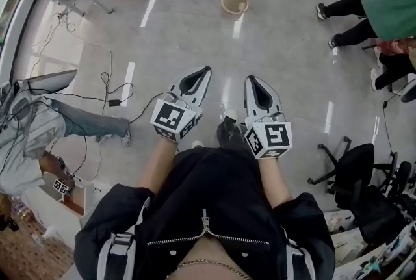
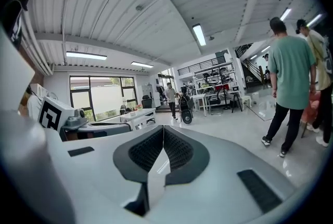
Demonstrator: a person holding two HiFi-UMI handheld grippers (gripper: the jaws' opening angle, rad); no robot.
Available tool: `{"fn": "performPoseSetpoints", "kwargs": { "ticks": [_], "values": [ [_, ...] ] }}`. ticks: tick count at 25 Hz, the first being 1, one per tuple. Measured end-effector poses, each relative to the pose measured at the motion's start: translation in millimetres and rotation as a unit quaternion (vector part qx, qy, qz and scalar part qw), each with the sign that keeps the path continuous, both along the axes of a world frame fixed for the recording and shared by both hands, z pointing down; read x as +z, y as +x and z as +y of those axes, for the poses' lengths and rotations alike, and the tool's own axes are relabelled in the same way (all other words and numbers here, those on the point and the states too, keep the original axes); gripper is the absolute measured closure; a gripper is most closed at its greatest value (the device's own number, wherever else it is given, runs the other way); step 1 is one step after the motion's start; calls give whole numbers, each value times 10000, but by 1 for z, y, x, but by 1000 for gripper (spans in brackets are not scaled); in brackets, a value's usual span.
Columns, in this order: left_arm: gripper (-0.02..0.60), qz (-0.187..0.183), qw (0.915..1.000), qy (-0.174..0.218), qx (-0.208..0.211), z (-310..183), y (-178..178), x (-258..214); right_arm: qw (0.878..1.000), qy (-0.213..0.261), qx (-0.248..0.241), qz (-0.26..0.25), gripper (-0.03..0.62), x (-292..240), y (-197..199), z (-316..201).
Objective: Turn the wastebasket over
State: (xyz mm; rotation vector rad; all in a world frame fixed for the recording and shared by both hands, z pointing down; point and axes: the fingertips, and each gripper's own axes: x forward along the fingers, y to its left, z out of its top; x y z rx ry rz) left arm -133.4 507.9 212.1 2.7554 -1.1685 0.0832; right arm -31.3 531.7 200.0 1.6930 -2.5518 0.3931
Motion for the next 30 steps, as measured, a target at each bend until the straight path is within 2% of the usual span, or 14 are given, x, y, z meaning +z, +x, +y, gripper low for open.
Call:
{"fn": "performPoseSetpoints", "kwargs": {
  "ticks": [4, 8, 13, 16, 19, 24, 30],
  "values": [
    [577, 59, 10000, 8, -48, -25, 22, -7, 9999, 97, -52, 58, 583, -10, 21, -26],
    [578, -87, 9999, 124, -64, -46, 41, -13, 9997, 169, -120, 111, 583, -14, 35, -50],
    [578, -80, 9998, 172, -48, -72, 68, -16, 9996, 196, -166, 94, 583, -18, 57, -75],
    [578, -232, 9995, 223, 35, -81, 91, -15, 9996, 200, -192, 65, 583, -17, 75, -83],
    [577, -237, 9996, 154, 97, -87, 110, -11, 9997, 164, -166, 58, 583, -12, 93, -90],
    [577, -306, 9995, 13, 15, -99, 120, -9, 9998, 100, -155, -85, 583, -11, 110, -101],
    [577, -417, 9991, 10, 6, -109, 120, -9, 9996, 110, -189, -158, 583, -9, 110, -107]
  ]
}}
